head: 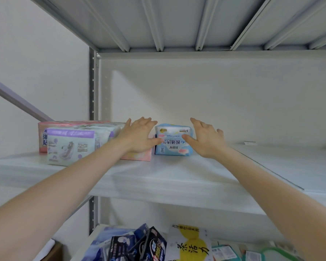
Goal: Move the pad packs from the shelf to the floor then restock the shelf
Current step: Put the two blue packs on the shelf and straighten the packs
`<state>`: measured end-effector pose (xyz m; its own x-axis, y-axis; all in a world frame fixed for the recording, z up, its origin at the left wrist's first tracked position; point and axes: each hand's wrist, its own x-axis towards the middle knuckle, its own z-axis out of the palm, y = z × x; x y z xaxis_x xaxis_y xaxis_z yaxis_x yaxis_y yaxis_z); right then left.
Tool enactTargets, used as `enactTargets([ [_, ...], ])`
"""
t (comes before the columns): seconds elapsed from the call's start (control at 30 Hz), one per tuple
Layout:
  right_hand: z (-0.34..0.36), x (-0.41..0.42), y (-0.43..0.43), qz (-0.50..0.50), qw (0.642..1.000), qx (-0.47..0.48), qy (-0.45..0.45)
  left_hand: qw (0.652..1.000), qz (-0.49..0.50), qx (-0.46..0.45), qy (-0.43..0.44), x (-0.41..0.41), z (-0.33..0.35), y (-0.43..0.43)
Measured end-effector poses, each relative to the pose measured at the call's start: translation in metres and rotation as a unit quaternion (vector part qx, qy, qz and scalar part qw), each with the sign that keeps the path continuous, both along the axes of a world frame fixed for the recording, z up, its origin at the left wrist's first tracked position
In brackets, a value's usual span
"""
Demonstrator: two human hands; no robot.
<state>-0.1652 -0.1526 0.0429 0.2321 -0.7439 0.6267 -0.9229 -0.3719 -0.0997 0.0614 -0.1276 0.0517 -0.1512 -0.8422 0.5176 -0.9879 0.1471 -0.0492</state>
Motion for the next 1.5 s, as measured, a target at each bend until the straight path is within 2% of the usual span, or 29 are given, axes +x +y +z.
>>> enactTargets([
  [0.33, -0.036, 0.014, 0.087, -0.071, 0.994, -0.085, 0.015, 0.987, -0.060, -0.097, -0.111, 0.028, -0.021, 0.066],
  [0.47, -0.051, 0.028, 0.129, -0.095, 0.992, -0.076, 0.019, 0.977, -0.082, -0.159, -0.115, 0.035, -0.040, 0.099],
  [0.63, -0.064, 0.049, 0.169, -0.092, 0.992, -0.063, 0.055, 0.970, -0.100, -0.183, -0.122, 0.056, -0.060, 0.140],
  [0.77, -0.052, 0.073, 0.188, -0.063, 0.993, -0.071, 0.066, 0.971, -0.066, -0.192, -0.125, 0.089, -0.063, 0.168],
  [1.07, -0.029, 0.142, 0.220, 0.029, 0.995, -0.083, 0.042, 0.981, -0.005, -0.182, -0.070, 0.164, -0.064, 0.218],
  [1.17, -0.016, 0.169, 0.218, 0.042, 0.994, -0.081, 0.051, 0.976, 0.010, -0.201, -0.087, 0.196, -0.060, 0.221],
  [1.37, 0.015, 0.226, 0.186, 0.054, 0.988, -0.103, 0.105, 0.979, 0.030, -0.197, -0.042, 0.265, -0.030, 0.191],
  [1.5, 0.035, 0.259, 0.156, 0.065, 0.989, -0.090, 0.098, 0.986, 0.004, -0.166, 0.014, 0.295, -0.019, 0.155],
])
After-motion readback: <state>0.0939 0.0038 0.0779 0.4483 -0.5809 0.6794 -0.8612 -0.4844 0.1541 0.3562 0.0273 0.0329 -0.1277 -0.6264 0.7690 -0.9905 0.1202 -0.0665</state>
